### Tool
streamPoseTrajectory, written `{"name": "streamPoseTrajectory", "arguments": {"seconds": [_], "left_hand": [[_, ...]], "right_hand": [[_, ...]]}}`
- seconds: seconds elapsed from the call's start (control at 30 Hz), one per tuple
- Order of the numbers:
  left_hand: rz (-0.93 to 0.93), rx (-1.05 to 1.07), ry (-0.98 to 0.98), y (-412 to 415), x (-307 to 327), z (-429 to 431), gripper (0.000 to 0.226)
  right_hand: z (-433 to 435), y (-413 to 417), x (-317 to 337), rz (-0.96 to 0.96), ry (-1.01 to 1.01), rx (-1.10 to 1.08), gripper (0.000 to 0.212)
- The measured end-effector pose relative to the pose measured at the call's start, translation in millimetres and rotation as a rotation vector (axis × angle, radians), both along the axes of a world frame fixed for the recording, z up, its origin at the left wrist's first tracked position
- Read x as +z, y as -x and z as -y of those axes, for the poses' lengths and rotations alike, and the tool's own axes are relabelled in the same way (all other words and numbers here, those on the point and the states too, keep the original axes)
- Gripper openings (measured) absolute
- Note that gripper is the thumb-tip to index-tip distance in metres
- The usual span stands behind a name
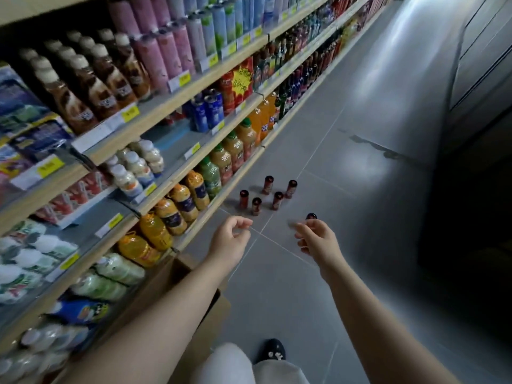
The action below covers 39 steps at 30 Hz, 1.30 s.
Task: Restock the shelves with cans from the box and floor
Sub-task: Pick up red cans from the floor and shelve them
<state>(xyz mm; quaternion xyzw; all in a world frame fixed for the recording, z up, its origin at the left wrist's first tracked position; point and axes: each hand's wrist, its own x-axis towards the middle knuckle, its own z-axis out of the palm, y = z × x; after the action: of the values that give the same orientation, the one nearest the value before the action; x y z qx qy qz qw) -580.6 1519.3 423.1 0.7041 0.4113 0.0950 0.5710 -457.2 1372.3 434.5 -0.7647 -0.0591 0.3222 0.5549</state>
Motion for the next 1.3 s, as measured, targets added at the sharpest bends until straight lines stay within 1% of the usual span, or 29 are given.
{"name": "streamPoseTrajectory", "arguments": {"seconds": [0.1,0.2,0.33,0.43,0.57,0.67,0.8,0.87,0.97,1.03,1.17,1.23,1.3], "left_hand": [[-0.035,0.03,0.036,-25.8,-14.2,-8.7,0.026],[-0.077,0.04,0.056,-52.2,-28.4,-29.3,0.024],[-0.119,0.083,0.076,-99.2,-47.8,-74.1,0.021],[-0.133,0.078,0.098,-149.2,-66.3,-119.3,0.021],[-0.152,0.056,0.115,-226.6,-97.3,-182.7,0.022],[-0.154,0.073,0.108,-271.9,-135.2,-223.4,0.028],[-0.209,0.105,0.137,-312.1,-208.8,-253.7,0.03],[-0.235,0.15,0.153,-324.6,-256.7,-258.8,0.031],[-0.239,0.235,0.204,-337.2,-338.1,-257.2,0.029],[-0.255,0.311,0.25,-341.3,-394.3,-252.0,0.026],[-0.314,0.449,0.304,-340.3,-506.8,-239.6,0.028],[-0.374,0.417,0.317,-338.7,-558.0,-233.4,0.036],[-0.422,0.342,0.269,-338.8,-603.9,-232.2,0.04]], "right_hand": [[-1.3,-37.0,-13.8,-0.025,0.035,0.0,0.008],[-19.9,-70.4,-29.7,-0.065,0.069,0.022,0.006],[-64.7,-123.7,-49.6,-0.087,0.112,0.092,0.008],[-105.9,-172.6,-71.0,-0.091,0.141,0.081,0.006],[-161.0,-237.6,-112.8,-0.109,0.182,0.056,0.018],[-194.5,-278.0,-157.8,-0.163,0.215,0.03,0.028],[-222.4,-317.6,-231.9,-0.226,0.281,0.036,0.03],[-231.2,-331.9,-275.8,-0.234,0.331,0.074,0.031],[-241.7,-350.6,-354.8,-0.219,0.405,0.132,0.039],[-246.1,-360.2,-410.3,-0.243,0.432,0.083,0.044],[-255.2,-371.2,-514.9,-0.373,0.406,-0.212,0.043],[-259.1,-373.3,-565.2,-0.378,0.411,-0.235,0.049],[-264.9,-375.0,-608.7,-0.374,0.424,-0.216,0.055]]}}
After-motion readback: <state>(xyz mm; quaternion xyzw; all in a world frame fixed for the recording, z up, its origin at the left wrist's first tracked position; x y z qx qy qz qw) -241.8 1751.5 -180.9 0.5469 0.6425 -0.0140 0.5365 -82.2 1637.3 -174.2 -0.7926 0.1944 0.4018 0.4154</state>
